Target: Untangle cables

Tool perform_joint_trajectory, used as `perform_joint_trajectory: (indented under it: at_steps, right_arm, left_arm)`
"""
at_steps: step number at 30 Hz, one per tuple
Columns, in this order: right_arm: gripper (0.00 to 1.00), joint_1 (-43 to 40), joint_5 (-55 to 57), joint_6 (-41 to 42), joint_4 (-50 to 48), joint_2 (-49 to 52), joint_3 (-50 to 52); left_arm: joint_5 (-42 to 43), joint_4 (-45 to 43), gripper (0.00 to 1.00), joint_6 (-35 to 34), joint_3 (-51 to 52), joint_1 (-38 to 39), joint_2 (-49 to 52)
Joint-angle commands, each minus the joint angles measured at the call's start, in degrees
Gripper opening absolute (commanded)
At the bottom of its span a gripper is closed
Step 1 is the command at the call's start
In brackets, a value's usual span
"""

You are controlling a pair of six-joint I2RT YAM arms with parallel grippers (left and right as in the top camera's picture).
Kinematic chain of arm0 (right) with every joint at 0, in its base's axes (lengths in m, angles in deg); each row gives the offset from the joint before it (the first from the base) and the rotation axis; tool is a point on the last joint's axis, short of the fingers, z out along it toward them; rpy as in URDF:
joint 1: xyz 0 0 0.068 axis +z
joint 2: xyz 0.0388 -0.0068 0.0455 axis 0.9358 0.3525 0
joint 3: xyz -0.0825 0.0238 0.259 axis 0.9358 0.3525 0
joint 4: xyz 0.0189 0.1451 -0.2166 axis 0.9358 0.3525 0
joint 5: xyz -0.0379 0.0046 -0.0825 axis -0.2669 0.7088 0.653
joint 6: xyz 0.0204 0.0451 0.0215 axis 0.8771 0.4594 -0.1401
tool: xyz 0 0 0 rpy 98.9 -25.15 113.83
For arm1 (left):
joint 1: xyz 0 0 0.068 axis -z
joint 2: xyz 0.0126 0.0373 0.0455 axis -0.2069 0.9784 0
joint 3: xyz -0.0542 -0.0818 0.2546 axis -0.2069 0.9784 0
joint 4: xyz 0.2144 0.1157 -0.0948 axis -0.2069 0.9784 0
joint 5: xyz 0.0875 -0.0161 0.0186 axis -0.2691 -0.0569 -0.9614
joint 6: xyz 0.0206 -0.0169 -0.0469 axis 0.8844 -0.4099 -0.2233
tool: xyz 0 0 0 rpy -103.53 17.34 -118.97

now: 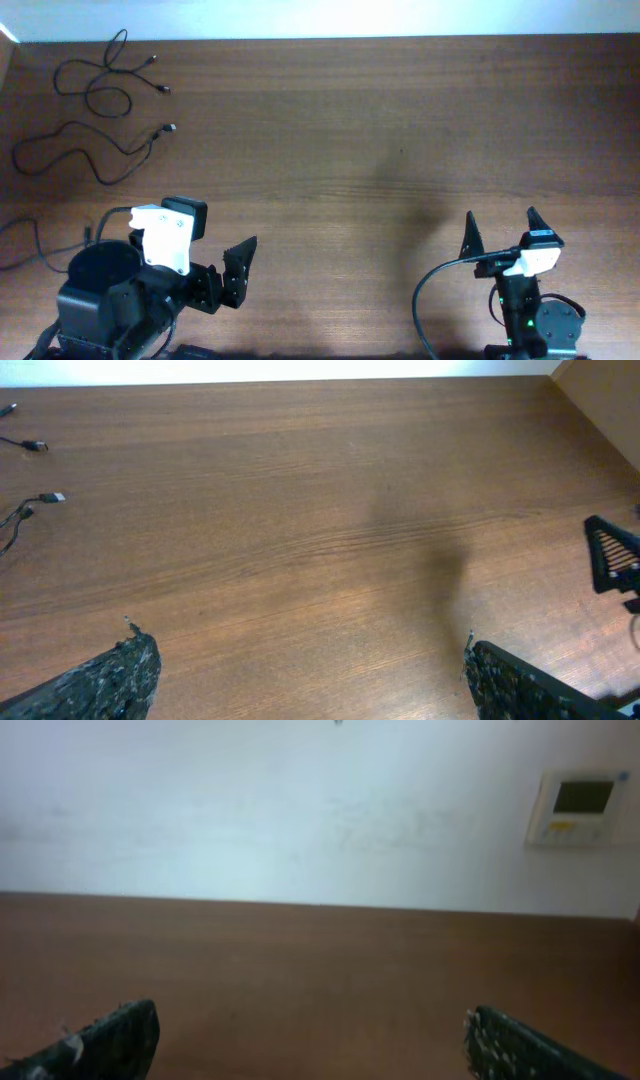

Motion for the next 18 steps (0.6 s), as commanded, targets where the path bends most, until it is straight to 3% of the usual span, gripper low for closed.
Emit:
perform_joint_trajectory:
  at_steps: [1, 5, 18]
  right_arm:
    - [0.99, 0.63, 0.94, 1.99, -2.58, -0.61, 3.37]
    - [0.98, 0.61, 2.51, 1.95, 2.34, -0.61, 3.28]
    - [0.98, 2.36, 4.81, -4.72, 2.71, -0.61, 3.28]
  left_arm:
    - [-0.42, 0.11, 0.99, -0.13, 0.28, -0.13, -0.02]
    - [-0.42, 0.15, 0.99, -0.13, 0.28, -0.13, -0.02]
    - [-0.42, 5.22, 0.99, -0.13, 0.28, -0.13, -0.02]
